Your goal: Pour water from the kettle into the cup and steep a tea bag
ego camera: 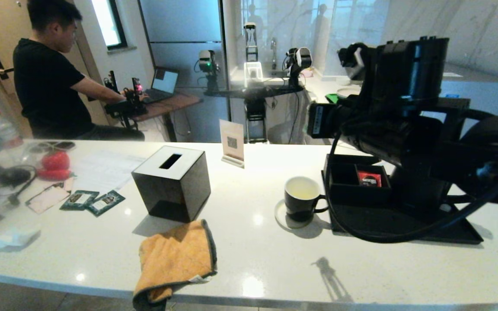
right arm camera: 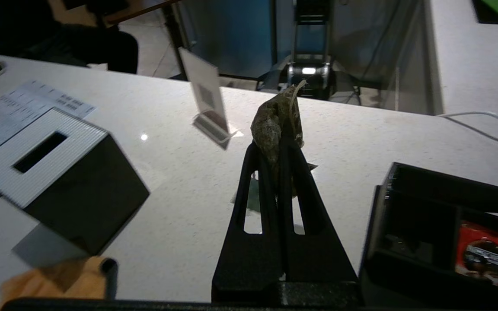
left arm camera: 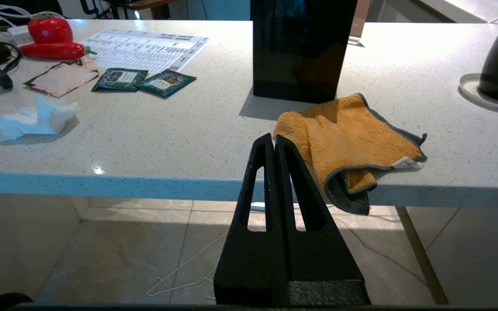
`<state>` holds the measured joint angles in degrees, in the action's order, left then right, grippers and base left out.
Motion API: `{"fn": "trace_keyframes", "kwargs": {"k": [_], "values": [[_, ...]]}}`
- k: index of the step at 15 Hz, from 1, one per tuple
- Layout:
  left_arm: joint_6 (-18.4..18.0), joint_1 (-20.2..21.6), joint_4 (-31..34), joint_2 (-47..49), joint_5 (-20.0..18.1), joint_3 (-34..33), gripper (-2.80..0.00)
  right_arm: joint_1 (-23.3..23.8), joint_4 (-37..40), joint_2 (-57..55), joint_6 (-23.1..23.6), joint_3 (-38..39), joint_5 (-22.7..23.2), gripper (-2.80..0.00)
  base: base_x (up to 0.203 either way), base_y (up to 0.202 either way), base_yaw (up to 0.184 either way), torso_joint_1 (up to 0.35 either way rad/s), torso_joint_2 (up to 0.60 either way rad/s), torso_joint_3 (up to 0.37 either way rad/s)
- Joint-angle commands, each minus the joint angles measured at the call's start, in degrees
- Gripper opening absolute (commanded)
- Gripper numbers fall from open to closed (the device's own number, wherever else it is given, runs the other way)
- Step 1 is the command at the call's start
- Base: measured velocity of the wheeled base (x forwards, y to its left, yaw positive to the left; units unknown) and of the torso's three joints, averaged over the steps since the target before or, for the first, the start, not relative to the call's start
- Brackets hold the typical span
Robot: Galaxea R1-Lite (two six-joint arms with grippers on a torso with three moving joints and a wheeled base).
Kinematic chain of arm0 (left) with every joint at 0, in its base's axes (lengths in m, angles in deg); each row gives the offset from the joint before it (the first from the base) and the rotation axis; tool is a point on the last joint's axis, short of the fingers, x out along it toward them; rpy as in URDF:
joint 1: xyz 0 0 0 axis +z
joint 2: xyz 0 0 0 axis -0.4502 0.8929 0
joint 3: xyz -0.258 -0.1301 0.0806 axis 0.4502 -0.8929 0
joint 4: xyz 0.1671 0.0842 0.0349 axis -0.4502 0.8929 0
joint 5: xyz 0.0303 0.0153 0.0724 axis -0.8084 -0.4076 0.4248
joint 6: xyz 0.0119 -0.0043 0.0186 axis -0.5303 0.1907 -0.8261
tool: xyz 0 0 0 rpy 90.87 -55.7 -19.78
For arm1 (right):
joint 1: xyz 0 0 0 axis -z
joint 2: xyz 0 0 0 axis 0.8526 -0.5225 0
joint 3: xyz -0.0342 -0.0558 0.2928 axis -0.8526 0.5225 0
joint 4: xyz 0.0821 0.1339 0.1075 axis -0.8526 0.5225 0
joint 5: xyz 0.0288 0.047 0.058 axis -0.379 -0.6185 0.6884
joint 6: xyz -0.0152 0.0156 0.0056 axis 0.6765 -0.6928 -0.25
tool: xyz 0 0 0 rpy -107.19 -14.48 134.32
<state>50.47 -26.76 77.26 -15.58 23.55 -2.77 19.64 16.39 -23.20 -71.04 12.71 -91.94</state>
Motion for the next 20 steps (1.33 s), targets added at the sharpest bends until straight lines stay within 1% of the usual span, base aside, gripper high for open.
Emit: {"fn": "trace_keyframes", "kwargs": {"k": [1, 3, 6, 8, 20], "values": [[0.0, 0.0, 0.0, 0.1, 0.0, 0.0, -2.8, -2.4, -0.1, -0.8, 0.0, 0.0, 0.4, -2.8, 0.0, 0.0, 0.0, 0.0, 0.0, 0.0], [0.0, 0.0, 0.0, 0.1, 0.0, 0.0, -2.8, -3.9, -0.3, -1.6, 0.0, -0.1, 0.5, -2.8, 0.0, 0.0, 0.0, 0.0, 0.0, 0.0], [0.0, 0.0, 0.0, 0.1, 0.0, 0.0, -2.8, -6.1, -4.5, -3.6, 0.7, -0.2, 0.5, -2.8, 0.0, 0.0, 0.0, 0.0, 0.0, 0.0], [0.0, 0.0, 0.0, 0.1, 0.0, 0.0, -2.8, -6.4, -5.7, -4.5, 2.3, -0.1, 0.6, -2.8, 0.0, 0.0, 0.0, 0.0, 0.0, 0.0], [0.0, 0.0, 0.0, 0.1, 0.0, 0.0, -2.8, -6.8, -6.4, -5.7, 2.5, -0.2, 0.6, -2.8, 0.0, 0.0, 0.0, 0.0, 0.0, 0.0]]}}
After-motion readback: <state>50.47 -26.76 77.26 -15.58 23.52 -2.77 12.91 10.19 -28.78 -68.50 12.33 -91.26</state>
